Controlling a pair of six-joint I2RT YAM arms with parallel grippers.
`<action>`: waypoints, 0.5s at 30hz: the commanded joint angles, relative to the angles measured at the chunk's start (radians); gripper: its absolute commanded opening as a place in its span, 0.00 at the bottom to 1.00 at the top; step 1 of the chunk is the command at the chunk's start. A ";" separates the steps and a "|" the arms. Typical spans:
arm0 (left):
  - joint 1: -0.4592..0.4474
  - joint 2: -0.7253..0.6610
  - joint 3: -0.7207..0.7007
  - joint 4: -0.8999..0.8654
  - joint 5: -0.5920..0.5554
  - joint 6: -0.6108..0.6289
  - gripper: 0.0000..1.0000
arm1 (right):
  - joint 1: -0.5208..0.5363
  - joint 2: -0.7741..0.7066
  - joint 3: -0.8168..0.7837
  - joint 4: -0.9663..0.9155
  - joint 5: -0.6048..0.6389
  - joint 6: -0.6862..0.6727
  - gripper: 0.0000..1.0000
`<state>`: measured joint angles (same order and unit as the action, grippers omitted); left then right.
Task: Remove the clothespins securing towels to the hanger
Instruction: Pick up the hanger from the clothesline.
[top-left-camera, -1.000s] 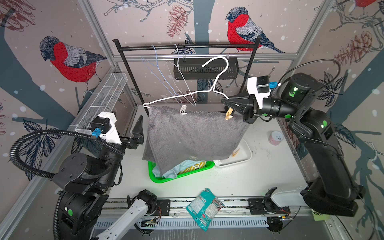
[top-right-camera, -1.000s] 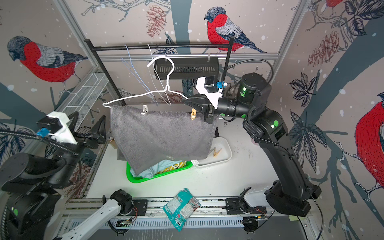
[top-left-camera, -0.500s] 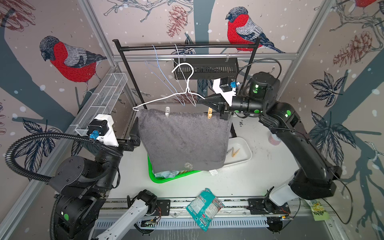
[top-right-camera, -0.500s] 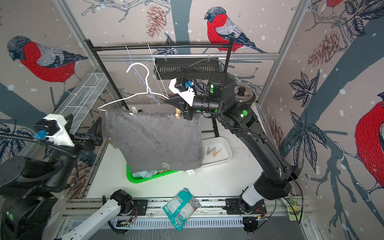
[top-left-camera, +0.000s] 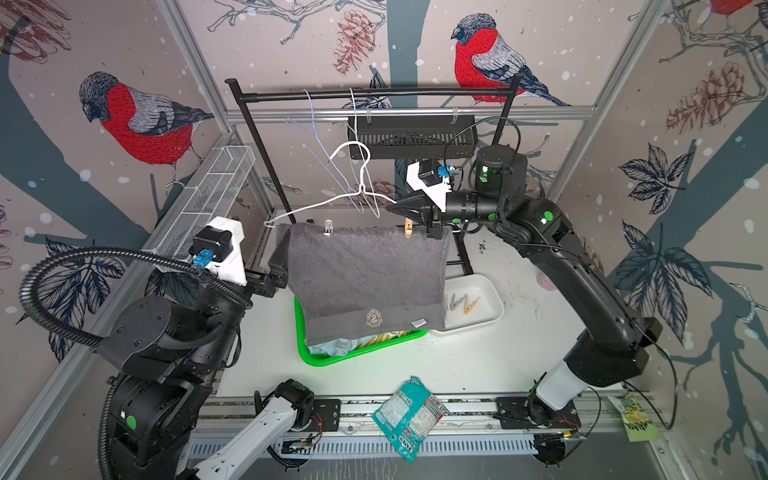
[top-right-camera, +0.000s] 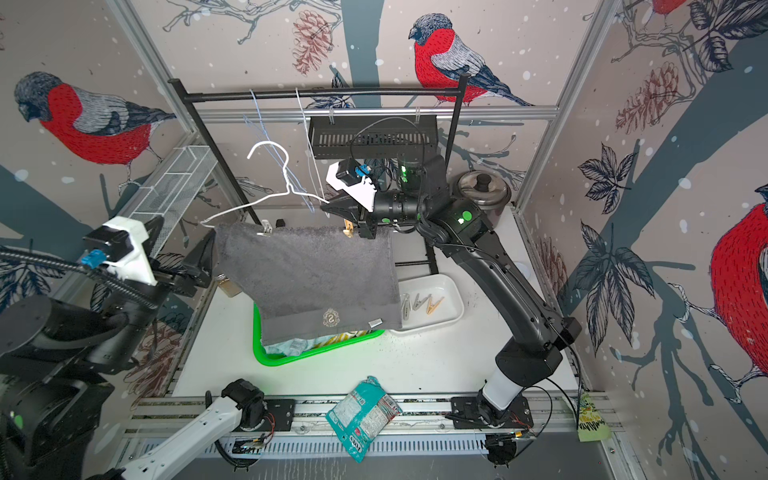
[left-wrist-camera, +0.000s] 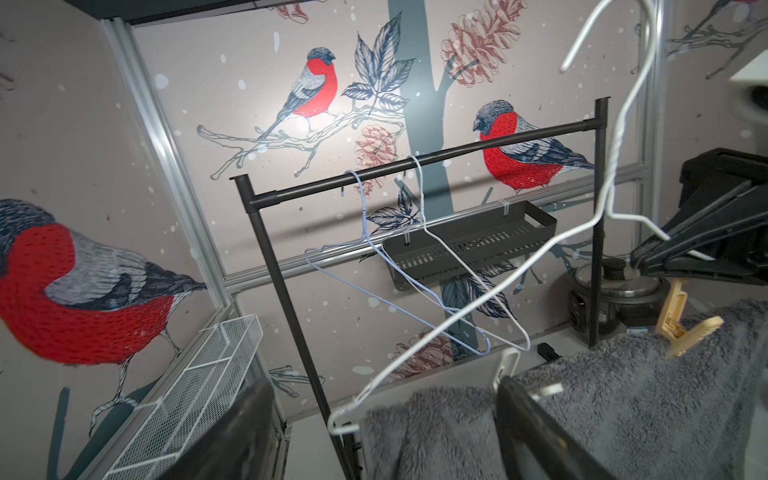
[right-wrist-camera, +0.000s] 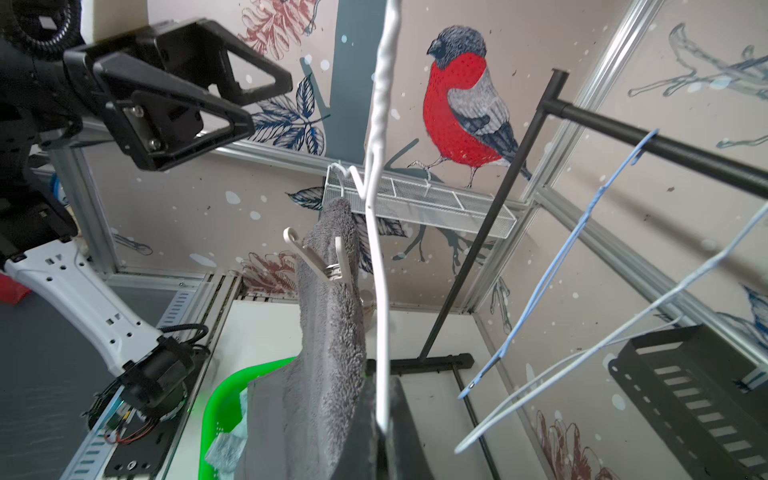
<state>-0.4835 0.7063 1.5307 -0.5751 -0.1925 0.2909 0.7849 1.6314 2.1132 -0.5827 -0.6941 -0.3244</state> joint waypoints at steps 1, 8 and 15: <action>-0.001 0.053 0.030 -0.087 0.202 0.078 0.79 | -0.002 -0.018 -0.042 0.059 -0.042 -0.010 0.00; 0.000 0.131 0.033 -0.137 0.333 0.148 0.78 | -0.017 -0.012 -0.073 0.005 -0.056 -0.042 0.01; -0.001 0.173 0.031 -0.111 0.348 0.165 0.74 | -0.021 -0.018 -0.085 -0.023 -0.116 -0.082 0.01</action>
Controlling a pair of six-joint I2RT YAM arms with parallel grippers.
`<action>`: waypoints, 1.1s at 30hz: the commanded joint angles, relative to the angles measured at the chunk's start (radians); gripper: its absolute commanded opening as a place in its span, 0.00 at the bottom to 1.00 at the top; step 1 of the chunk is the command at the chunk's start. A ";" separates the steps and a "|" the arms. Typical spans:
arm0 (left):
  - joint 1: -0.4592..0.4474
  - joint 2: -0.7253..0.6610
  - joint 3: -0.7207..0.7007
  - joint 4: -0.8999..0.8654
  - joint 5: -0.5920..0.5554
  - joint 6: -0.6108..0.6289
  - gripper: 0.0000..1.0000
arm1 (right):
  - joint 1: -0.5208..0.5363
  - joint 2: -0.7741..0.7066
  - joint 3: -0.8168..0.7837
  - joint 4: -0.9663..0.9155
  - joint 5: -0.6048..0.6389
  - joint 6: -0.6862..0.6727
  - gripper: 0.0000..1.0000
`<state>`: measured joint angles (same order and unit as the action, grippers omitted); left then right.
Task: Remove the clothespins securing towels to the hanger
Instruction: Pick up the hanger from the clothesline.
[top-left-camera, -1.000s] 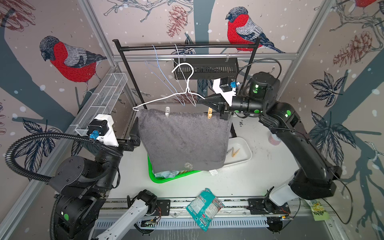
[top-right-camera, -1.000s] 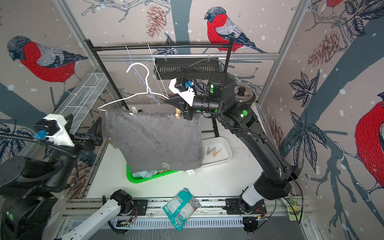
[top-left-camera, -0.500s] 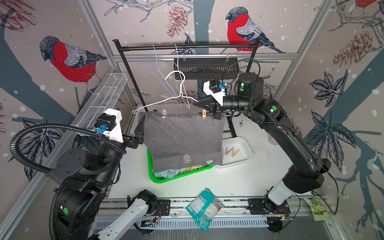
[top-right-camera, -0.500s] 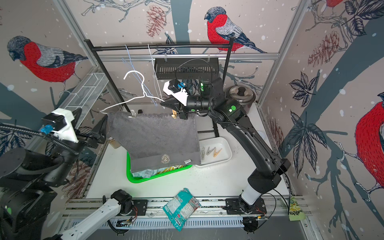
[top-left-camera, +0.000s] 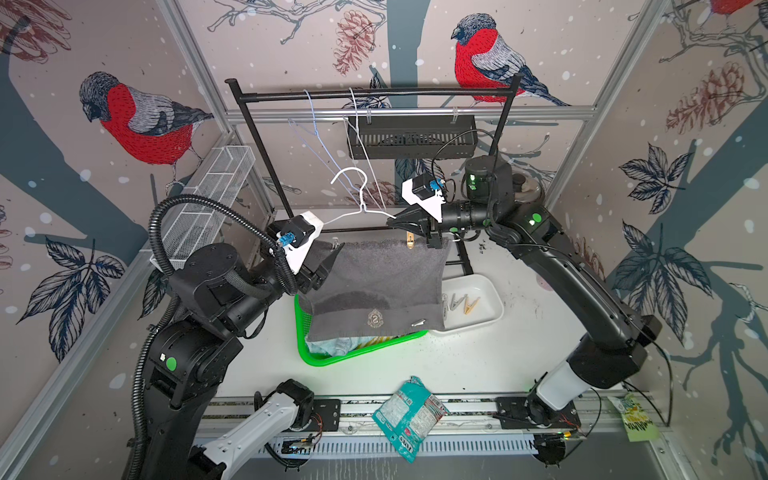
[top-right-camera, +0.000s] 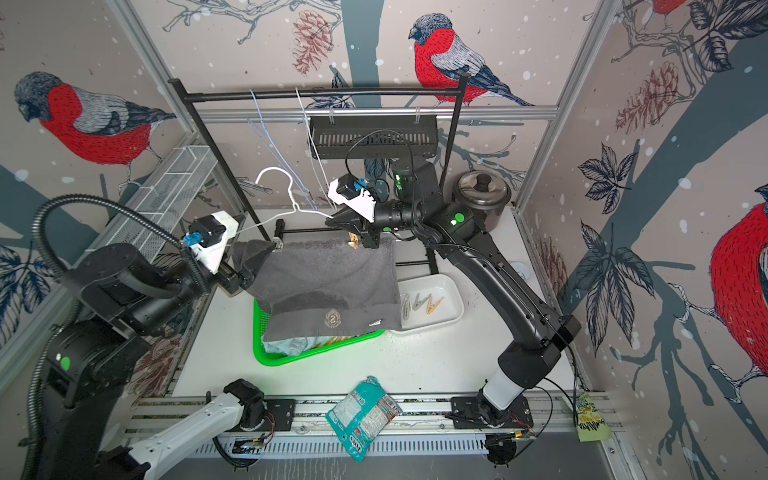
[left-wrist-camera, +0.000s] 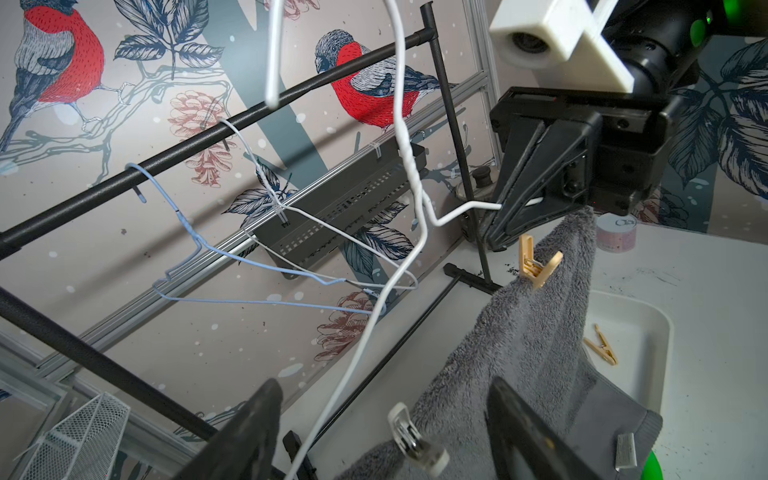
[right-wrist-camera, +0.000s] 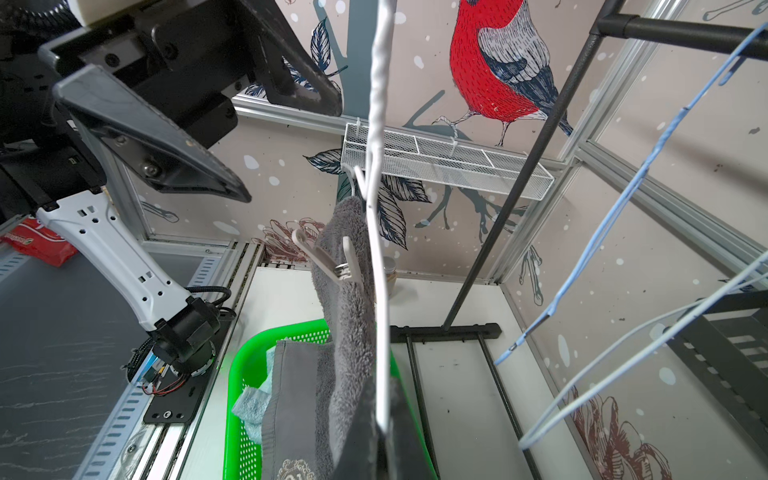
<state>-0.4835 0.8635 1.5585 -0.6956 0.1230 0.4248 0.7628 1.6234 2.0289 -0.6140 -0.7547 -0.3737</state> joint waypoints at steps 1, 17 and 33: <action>0.000 0.024 0.002 0.011 0.039 0.039 0.73 | 0.000 -0.010 -0.001 0.008 -0.063 -0.036 0.01; -0.001 0.056 -0.087 0.151 0.044 0.112 0.28 | 0.005 -0.013 -0.051 0.097 -0.095 -0.006 0.01; -0.001 -0.038 -0.206 0.185 0.039 0.232 0.02 | 0.007 -0.027 -0.081 0.160 -0.066 0.050 0.24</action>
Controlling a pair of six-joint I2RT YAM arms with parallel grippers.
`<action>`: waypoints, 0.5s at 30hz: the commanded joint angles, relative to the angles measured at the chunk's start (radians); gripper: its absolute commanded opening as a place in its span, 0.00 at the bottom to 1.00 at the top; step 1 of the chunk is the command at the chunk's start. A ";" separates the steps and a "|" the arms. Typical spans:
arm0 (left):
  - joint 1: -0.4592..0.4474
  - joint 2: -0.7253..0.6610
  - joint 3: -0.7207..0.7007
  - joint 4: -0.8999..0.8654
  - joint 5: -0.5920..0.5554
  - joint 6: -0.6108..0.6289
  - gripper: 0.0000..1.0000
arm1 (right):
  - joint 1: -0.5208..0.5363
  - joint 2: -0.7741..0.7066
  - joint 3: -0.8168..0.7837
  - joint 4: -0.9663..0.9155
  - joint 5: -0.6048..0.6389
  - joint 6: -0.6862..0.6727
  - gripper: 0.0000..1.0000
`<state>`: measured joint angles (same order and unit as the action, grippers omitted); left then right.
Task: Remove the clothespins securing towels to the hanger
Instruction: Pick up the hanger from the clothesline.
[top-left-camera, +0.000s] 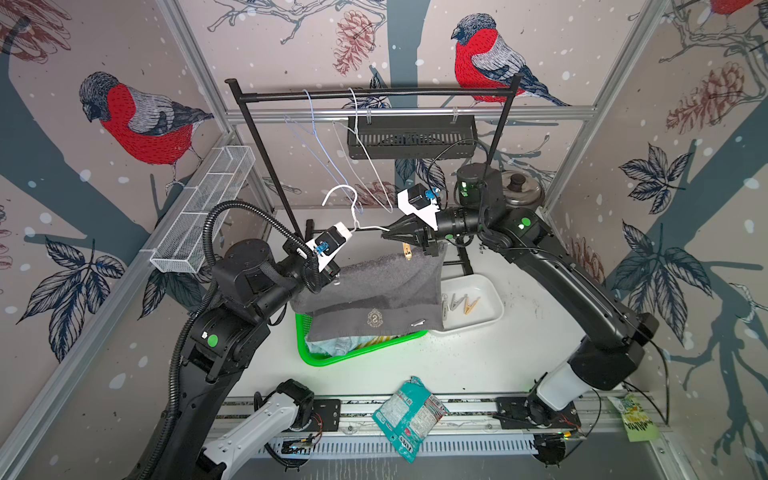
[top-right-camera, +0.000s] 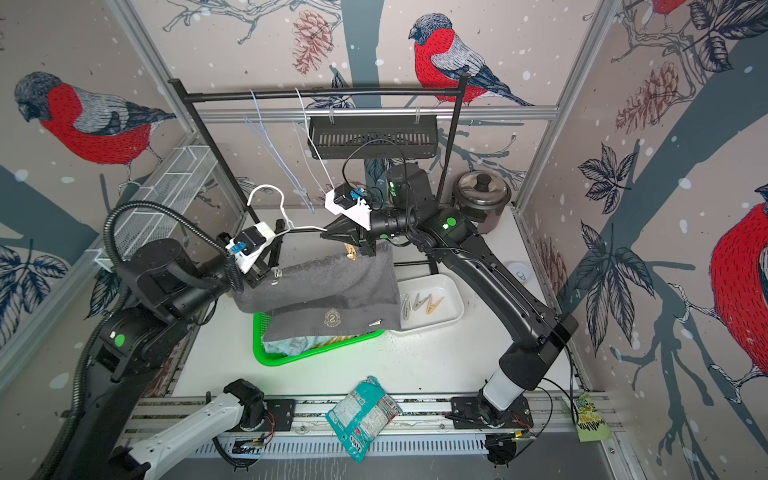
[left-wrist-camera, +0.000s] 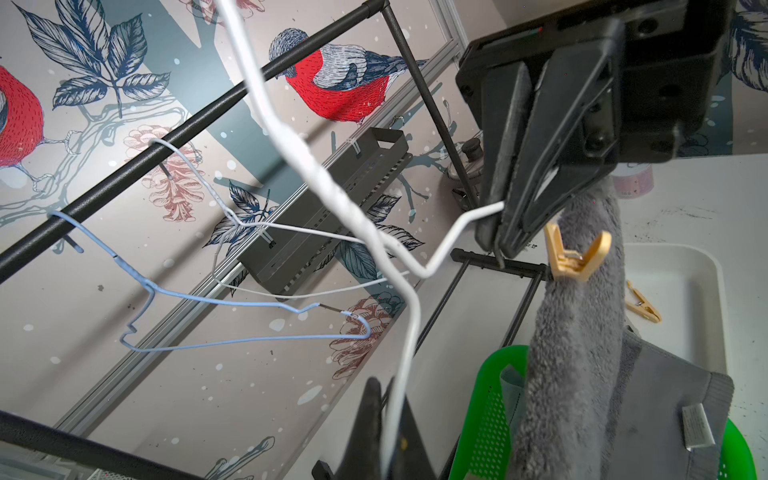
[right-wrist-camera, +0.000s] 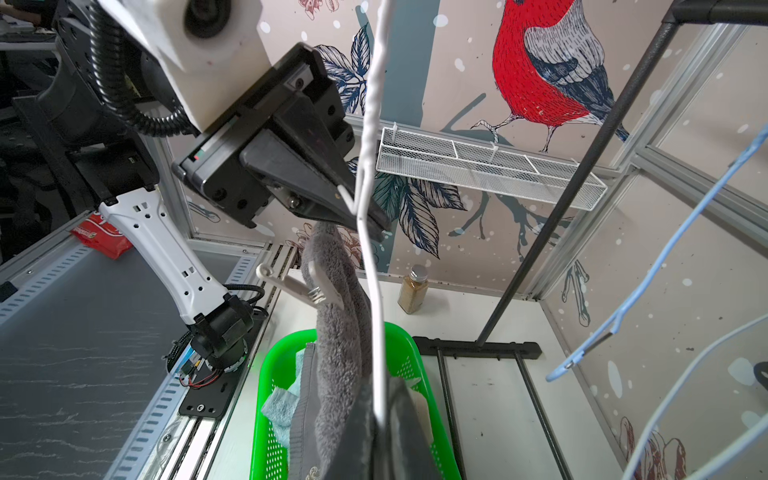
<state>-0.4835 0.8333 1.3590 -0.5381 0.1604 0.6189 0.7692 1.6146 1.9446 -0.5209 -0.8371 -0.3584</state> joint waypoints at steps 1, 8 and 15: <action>0.000 -0.014 -0.015 0.026 -0.007 0.044 0.02 | 0.001 -0.032 0.002 0.068 0.046 0.053 0.37; -0.001 -0.057 -0.068 0.027 -0.043 0.050 0.01 | -0.012 -0.243 -0.173 0.096 0.322 0.117 0.68; -0.001 -0.098 -0.090 0.070 -0.055 -0.004 0.00 | -0.155 -0.599 -0.681 0.336 0.436 0.198 0.85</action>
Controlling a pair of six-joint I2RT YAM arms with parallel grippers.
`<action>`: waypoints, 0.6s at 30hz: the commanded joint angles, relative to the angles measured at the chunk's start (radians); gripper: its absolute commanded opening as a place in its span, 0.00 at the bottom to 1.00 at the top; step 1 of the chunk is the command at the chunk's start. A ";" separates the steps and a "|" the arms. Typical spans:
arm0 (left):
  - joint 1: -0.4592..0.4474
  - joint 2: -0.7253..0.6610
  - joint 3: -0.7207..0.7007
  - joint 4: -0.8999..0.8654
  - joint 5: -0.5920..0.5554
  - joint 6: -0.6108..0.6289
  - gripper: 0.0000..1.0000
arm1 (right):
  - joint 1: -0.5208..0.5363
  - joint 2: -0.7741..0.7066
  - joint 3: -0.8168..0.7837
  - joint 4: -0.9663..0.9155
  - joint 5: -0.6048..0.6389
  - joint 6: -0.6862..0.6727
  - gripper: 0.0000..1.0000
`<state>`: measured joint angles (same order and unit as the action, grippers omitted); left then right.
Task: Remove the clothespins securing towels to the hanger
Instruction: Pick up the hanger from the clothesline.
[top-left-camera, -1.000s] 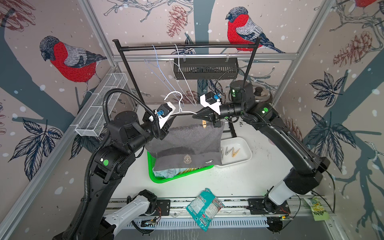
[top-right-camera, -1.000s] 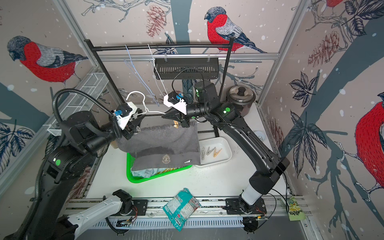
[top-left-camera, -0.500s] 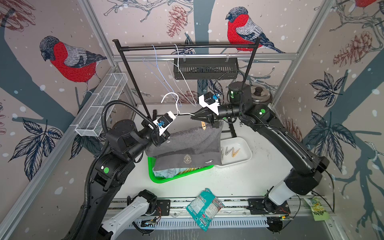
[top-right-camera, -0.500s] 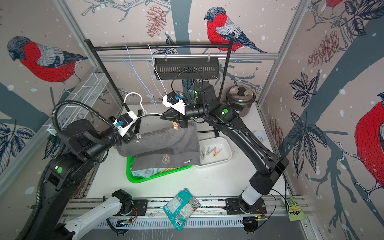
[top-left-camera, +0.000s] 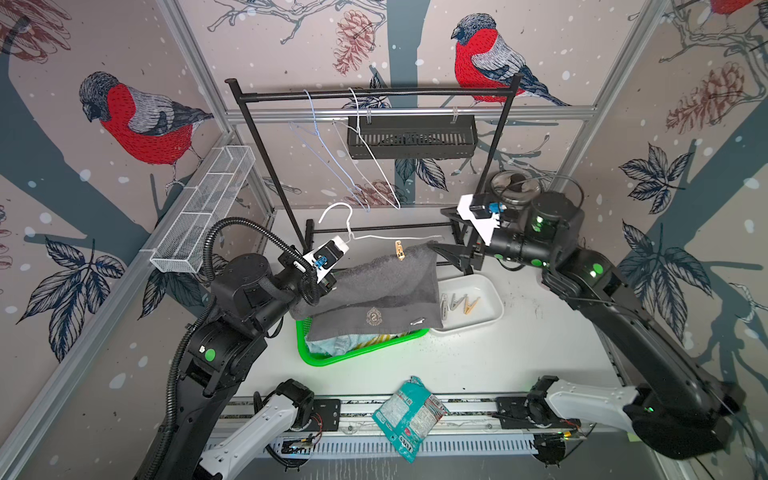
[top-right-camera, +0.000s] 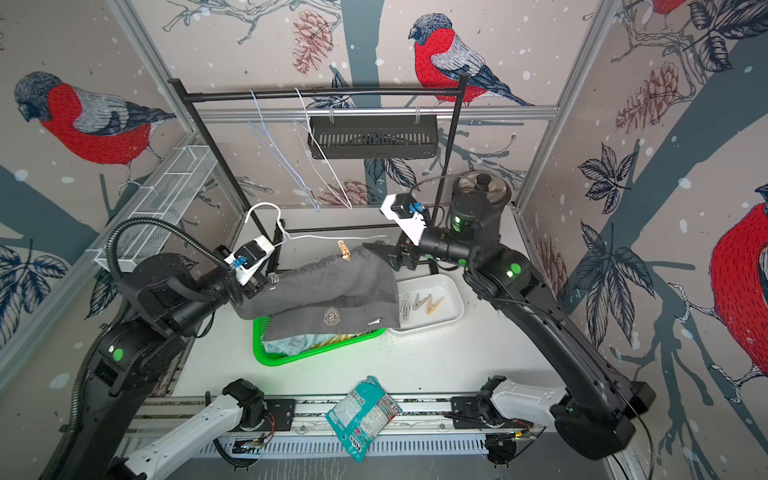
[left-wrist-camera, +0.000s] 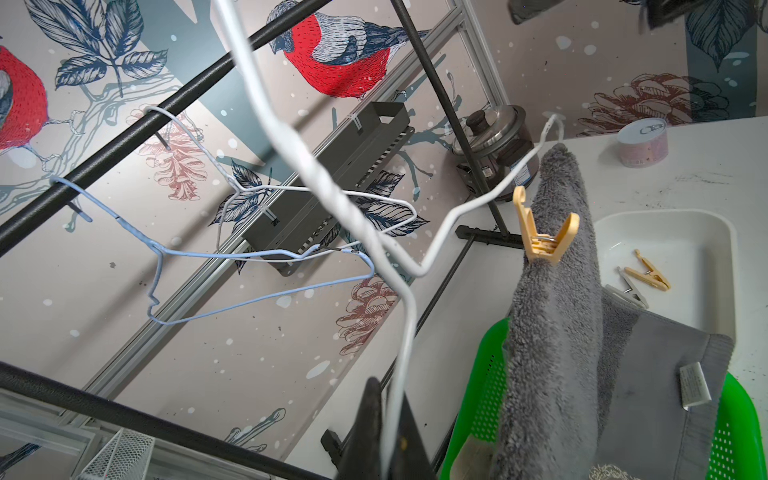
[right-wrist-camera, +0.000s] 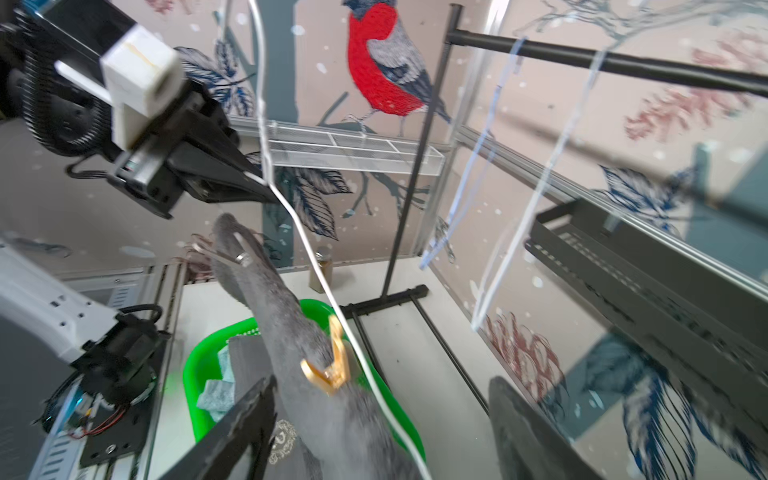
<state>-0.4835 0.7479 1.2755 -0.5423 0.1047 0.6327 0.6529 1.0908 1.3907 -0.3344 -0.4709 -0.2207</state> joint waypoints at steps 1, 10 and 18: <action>-0.001 -0.020 -0.013 0.085 0.001 -0.025 0.00 | -0.057 -0.114 -0.205 0.191 0.069 0.065 0.86; 0.000 -0.059 -0.038 0.108 0.006 -0.060 0.00 | -0.079 -0.192 -0.675 0.620 0.061 0.149 0.97; 0.000 -0.076 -0.029 0.096 -0.024 -0.086 0.00 | -0.036 0.002 -0.776 0.893 0.023 0.305 0.85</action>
<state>-0.4835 0.6739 1.2377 -0.5182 0.1013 0.5716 0.5953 1.0447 0.6209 0.3801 -0.4210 0.0051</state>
